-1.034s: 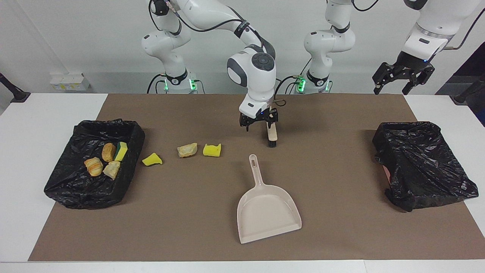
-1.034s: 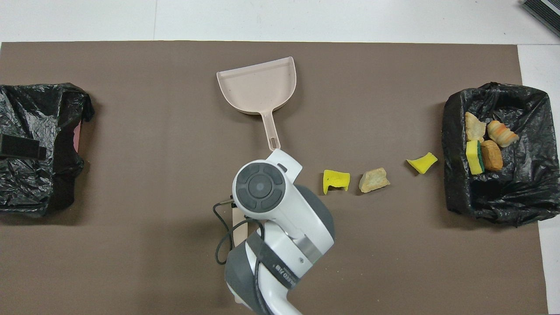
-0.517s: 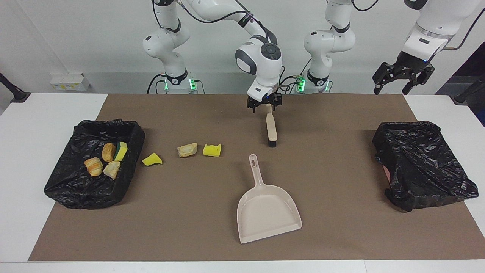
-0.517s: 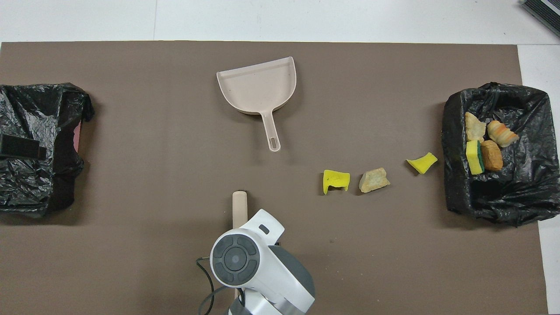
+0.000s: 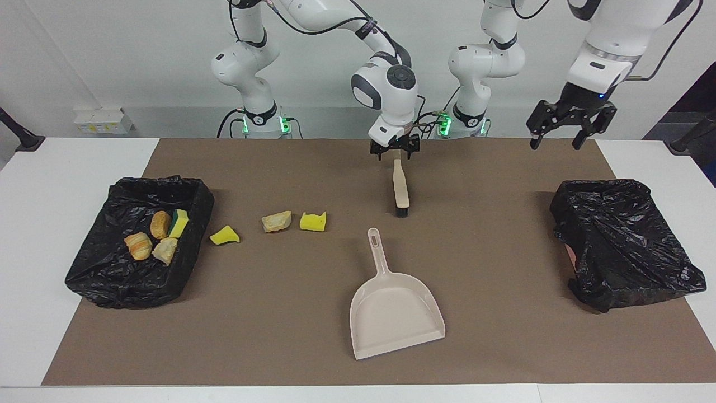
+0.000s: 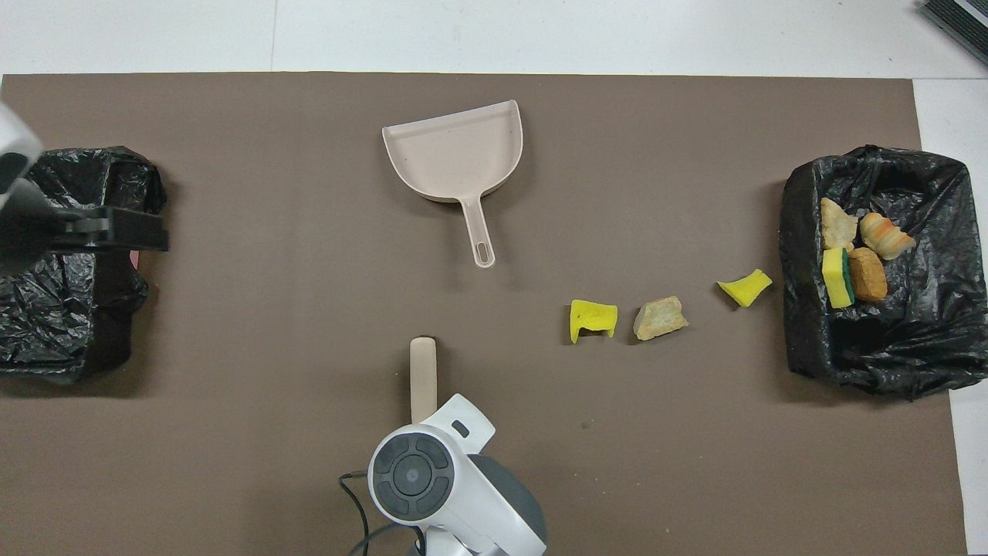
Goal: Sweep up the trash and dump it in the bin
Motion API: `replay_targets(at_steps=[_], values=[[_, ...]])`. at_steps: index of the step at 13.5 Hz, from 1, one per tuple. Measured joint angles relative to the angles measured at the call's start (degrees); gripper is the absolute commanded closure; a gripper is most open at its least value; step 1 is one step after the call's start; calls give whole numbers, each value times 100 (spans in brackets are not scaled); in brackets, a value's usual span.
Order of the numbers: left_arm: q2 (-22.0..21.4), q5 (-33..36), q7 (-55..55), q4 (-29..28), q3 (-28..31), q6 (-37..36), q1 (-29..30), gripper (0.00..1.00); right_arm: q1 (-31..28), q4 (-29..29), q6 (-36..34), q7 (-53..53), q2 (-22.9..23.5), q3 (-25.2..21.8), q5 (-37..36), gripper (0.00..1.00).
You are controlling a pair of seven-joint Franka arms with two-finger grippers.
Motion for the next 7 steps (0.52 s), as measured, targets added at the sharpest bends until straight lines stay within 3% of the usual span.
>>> replay_targets(at_steps=[4,5,7], values=[[712,4,-1238,-21,-24,973,-815,0,163,-113,0,0,1,4,89,29],[894,4,-1503,-11,-27,1134,-921,0,162,-113,0,0,1,4,91,39],[1258,4,-1894,32,-31,1385,-1147,0,162,-113,0,0,1,3,92,78]])
